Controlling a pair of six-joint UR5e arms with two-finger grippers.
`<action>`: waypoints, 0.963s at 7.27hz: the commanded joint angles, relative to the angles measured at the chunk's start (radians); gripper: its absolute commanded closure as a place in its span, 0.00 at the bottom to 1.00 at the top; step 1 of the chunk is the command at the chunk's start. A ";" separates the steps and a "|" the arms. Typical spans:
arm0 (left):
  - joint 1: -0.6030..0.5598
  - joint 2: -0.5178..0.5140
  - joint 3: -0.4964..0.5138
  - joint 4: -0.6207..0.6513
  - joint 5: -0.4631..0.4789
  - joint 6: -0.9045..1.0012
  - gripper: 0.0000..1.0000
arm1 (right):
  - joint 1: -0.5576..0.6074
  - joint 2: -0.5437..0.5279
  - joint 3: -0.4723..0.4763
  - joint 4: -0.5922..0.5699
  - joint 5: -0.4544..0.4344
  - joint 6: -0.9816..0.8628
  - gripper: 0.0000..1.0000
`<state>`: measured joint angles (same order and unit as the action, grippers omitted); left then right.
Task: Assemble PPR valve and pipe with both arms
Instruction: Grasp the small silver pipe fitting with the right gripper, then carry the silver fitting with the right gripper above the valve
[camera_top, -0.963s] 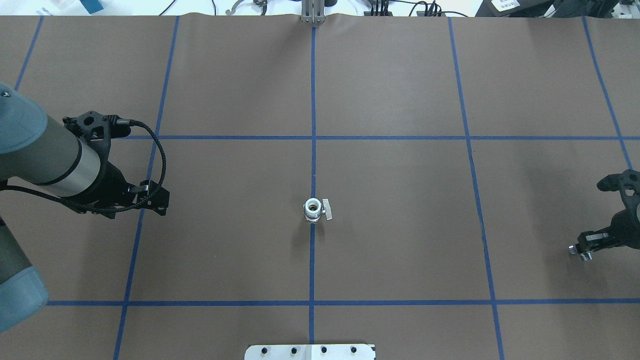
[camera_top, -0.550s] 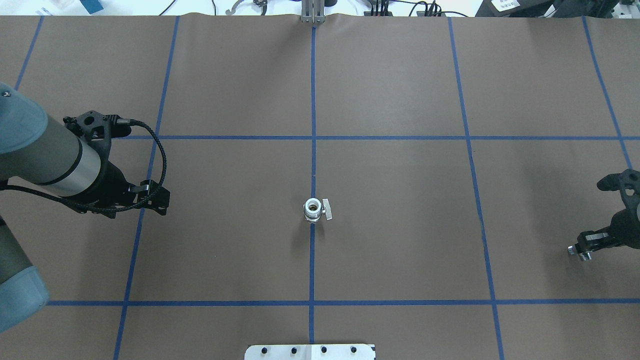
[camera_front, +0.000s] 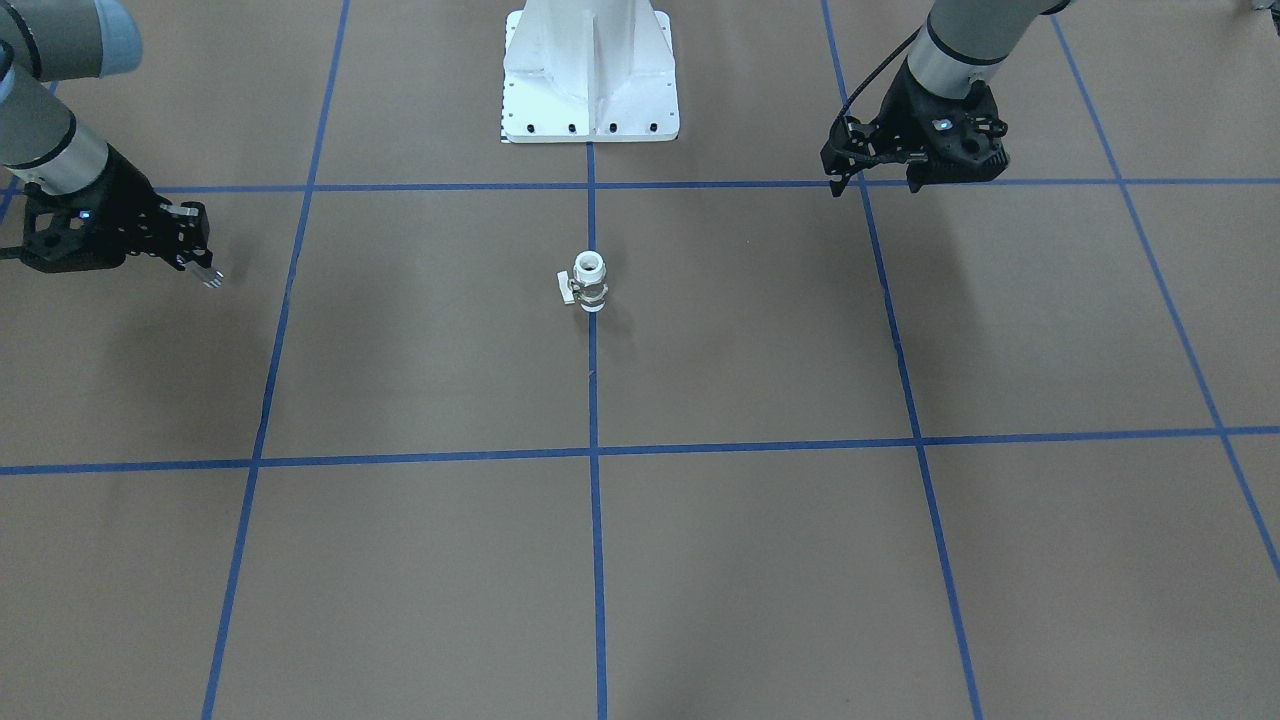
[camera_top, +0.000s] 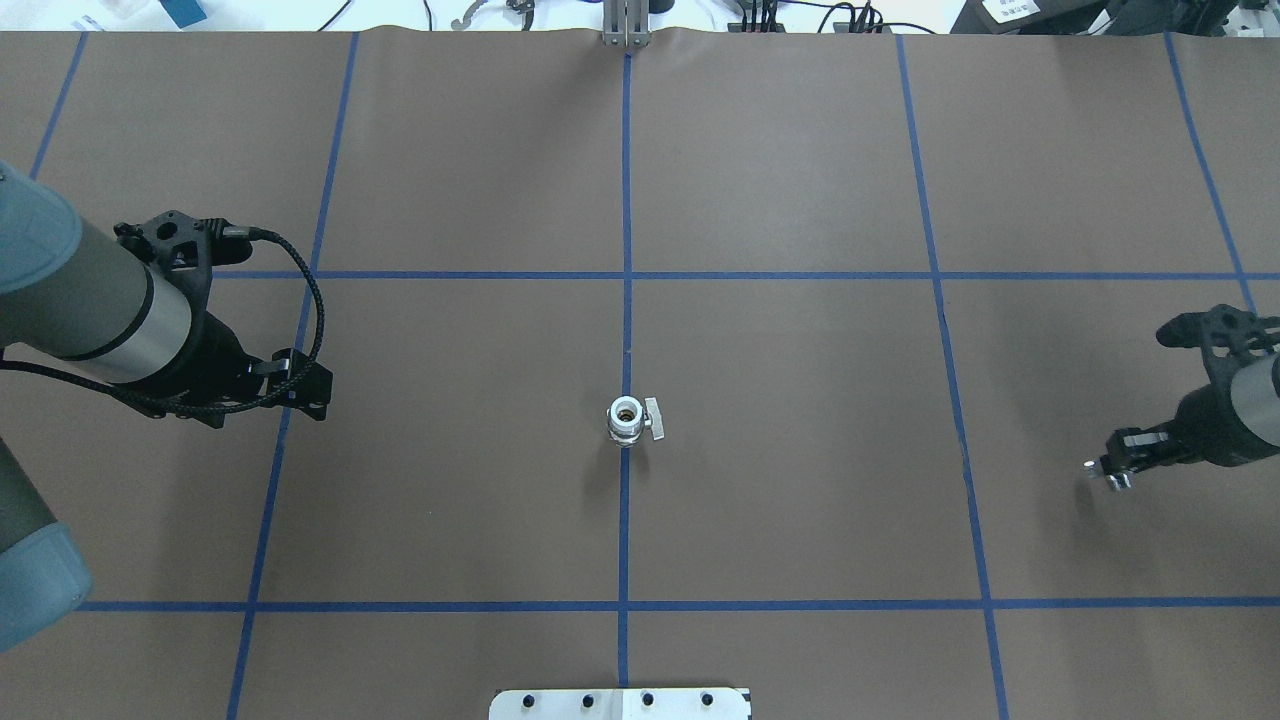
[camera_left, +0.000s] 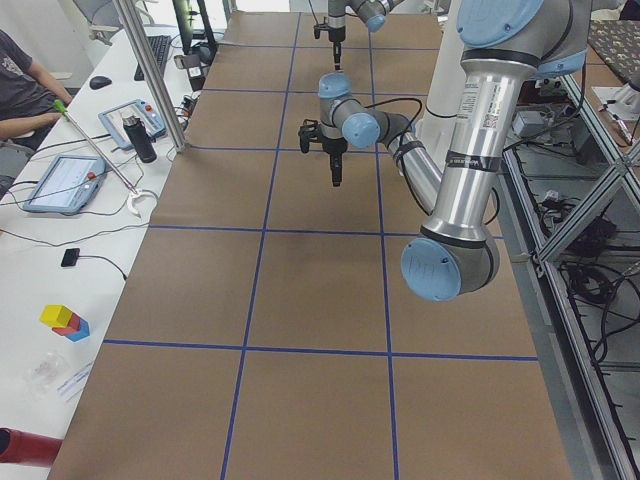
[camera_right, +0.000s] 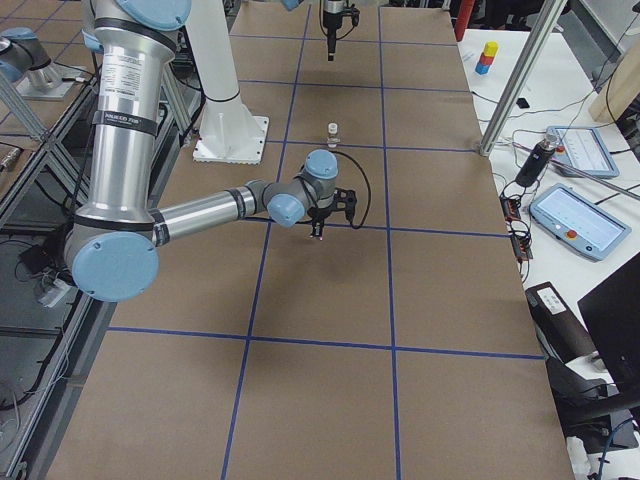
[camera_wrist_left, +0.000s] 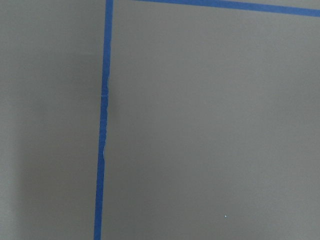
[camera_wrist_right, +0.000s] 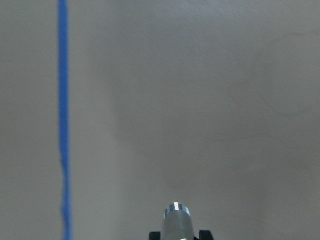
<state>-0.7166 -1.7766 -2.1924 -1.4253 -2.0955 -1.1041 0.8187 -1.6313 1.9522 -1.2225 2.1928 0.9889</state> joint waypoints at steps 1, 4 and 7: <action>-0.001 0.023 0.014 -0.006 -0.003 -0.009 0.01 | -0.028 0.368 0.002 -0.385 -0.001 0.085 1.00; -0.040 0.023 0.083 -0.007 0.003 0.001 0.01 | -0.162 0.732 -0.149 -0.493 -0.047 0.351 1.00; -0.112 0.069 0.083 -0.011 -0.008 0.235 0.00 | -0.211 0.913 -0.301 -0.494 -0.105 0.438 1.00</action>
<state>-0.8071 -1.7191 -2.1109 -1.4356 -2.1007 -0.9426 0.6235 -0.7749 1.6986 -1.7156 2.1046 1.4029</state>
